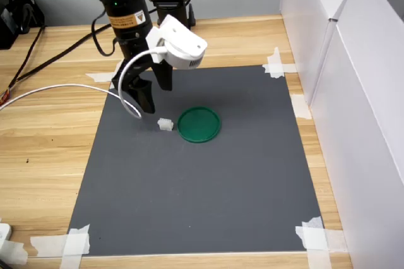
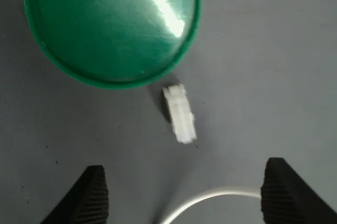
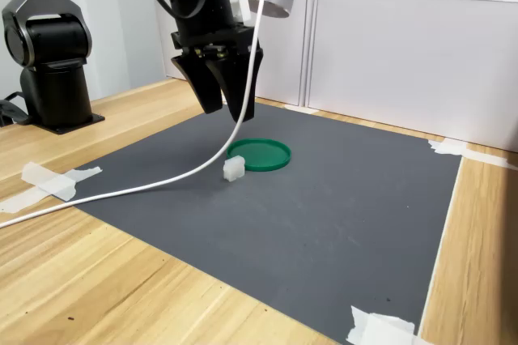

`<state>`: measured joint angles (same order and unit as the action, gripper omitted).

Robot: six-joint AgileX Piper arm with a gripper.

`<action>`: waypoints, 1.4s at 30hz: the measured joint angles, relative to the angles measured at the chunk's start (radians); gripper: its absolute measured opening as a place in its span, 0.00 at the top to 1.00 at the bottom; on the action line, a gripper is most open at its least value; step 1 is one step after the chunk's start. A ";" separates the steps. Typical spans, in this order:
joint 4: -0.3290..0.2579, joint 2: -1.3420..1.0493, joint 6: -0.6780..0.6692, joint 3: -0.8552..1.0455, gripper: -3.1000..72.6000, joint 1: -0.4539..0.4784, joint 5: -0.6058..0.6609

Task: Grasp a white terminal and put it in the green lid.

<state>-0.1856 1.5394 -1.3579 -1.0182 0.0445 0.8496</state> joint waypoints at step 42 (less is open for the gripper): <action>0.121 0.204 0.079 0.000 0.51 -0.075 -0.099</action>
<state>-0.0645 1.7437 -1.2790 -1.0182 -0.0301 0.7509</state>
